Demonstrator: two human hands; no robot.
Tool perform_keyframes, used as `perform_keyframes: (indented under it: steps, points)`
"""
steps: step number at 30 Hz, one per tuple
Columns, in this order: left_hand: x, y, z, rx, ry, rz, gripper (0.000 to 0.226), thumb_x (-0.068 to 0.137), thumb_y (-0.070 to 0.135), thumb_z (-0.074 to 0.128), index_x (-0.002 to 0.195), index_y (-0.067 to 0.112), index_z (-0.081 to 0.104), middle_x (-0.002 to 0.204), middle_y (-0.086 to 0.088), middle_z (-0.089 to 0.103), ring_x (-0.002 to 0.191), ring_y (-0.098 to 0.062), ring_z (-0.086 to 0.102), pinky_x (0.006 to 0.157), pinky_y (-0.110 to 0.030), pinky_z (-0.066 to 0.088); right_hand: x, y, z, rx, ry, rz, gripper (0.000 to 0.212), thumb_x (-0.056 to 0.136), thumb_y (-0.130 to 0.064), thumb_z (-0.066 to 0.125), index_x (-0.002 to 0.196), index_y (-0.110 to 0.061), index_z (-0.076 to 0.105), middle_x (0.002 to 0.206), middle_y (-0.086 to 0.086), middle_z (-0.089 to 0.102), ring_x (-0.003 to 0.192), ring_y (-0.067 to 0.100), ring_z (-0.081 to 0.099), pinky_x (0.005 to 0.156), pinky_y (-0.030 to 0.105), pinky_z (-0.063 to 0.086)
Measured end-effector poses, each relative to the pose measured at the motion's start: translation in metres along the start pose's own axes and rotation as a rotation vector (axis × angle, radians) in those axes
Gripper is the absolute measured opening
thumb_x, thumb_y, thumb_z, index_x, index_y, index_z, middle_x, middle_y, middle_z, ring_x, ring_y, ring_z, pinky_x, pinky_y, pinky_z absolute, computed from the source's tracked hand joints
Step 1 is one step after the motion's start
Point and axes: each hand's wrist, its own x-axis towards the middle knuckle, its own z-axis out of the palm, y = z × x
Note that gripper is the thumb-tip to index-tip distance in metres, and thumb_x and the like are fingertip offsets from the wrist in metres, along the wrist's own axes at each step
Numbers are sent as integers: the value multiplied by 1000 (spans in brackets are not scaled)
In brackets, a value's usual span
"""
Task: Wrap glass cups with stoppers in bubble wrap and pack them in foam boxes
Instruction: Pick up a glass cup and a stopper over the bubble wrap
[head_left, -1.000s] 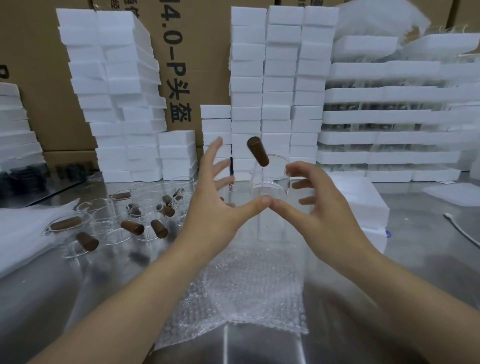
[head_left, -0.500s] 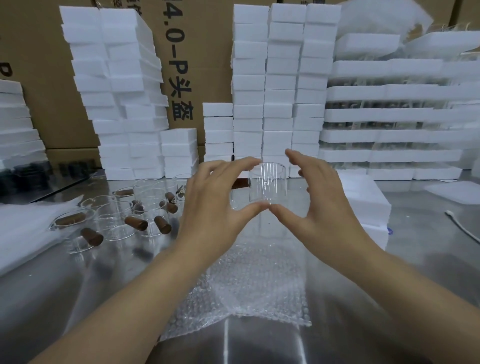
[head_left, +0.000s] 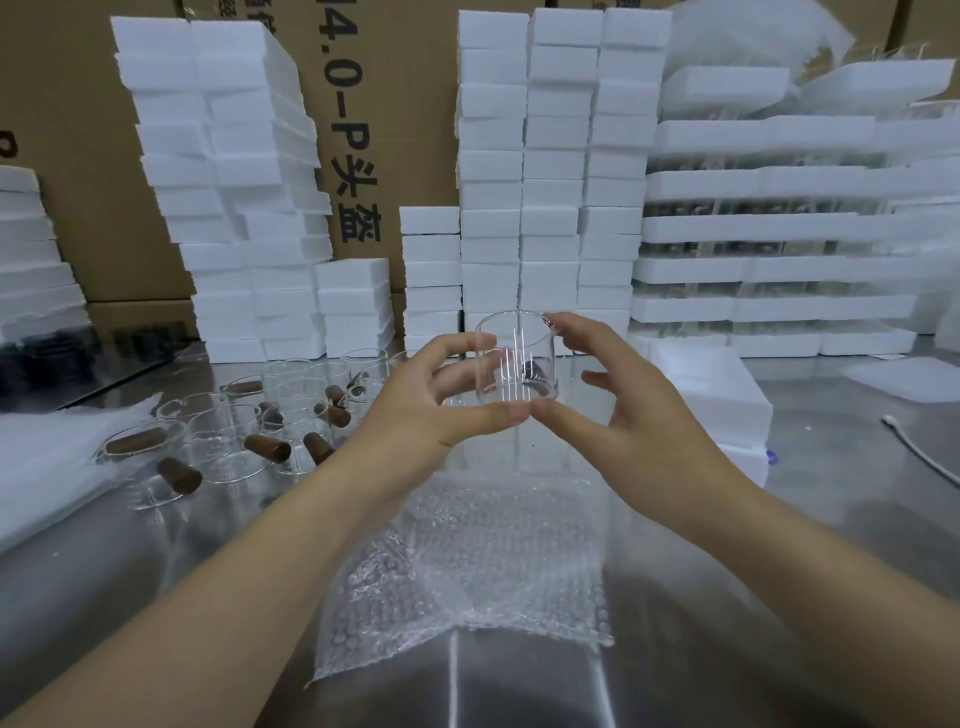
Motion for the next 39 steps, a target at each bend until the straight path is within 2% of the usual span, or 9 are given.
perform_keyframes:
  steps: [5,8,10,16,20,24,26,33,39]
  points:
    - [-6,-6,5,489,216,249,86,77,50,93,147,63,43,134,30,57,121,4,58,101,-41,57,-2,-2,-3,-167,22,-59,62,94,-35,76,149,-38,47,143,-26,51,133,-6,43,112,18,37]
    - [-9,-9,8,786,240,455,76,84,48,89,148,54,46,128,28,57,121,-3,53,94,-44,59,-3,-4,2,-219,0,-116,64,94,-30,76,151,-33,48,143,-20,51,133,3,44,114,32,42]
    - [-9,-9,8,769,249,465,72,84,46,89,144,51,50,122,30,60,122,-5,54,94,-44,60,-4,-4,5,-253,16,-141,66,94,-30,77,152,-34,46,144,-19,51,133,6,45,115,38,41]
    - [-7,-10,5,743,268,396,59,85,54,86,131,56,50,111,40,52,103,-11,59,90,-47,59,0,-3,-5,-347,49,-30,78,84,-61,67,154,-39,41,145,-18,52,135,6,41,113,31,29]
    - [-7,-12,3,696,329,308,63,83,54,88,127,60,44,122,24,60,113,-11,61,91,-43,57,0,4,-7,-298,65,34,57,90,-50,73,142,-43,51,131,-22,62,123,3,54,110,34,43]
    - [-6,-14,3,684,338,276,64,83,50,89,128,61,44,127,17,63,116,-10,61,92,-41,55,1,8,-5,-156,98,72,23,99,-45,64,121,-40,66,98,-29,70,99,-5,64,77,10,43]
    - [-6,-14,4,661,314,246,66,83,48,90,128,64,43,124,18,63,112,-9,65,91,-45,59,1,8,-4,-106,114,78,13,102,-40,62,113,-37,69,92,-28,70,95,-6,64,73,8,43]
    - [-6,-15,7,474,190,173,112,71,46,99,151,72,25,120,24,67,114,10,61,97,-34,53,0,5,-3,-32,164,41,16,103,-30,64,117,-34,70,97,-27,71,95,-3,64,75,9,45]
    - [-4,-16,6,542,324,246,83,80,44,93,148,49,48,128,33,64,102,-2,62,95,-42,58,-3,4,-2,-8,143,32,19,100,-22,70,112,-36,67,101,-31,69,95,-1,65,75,7,44]
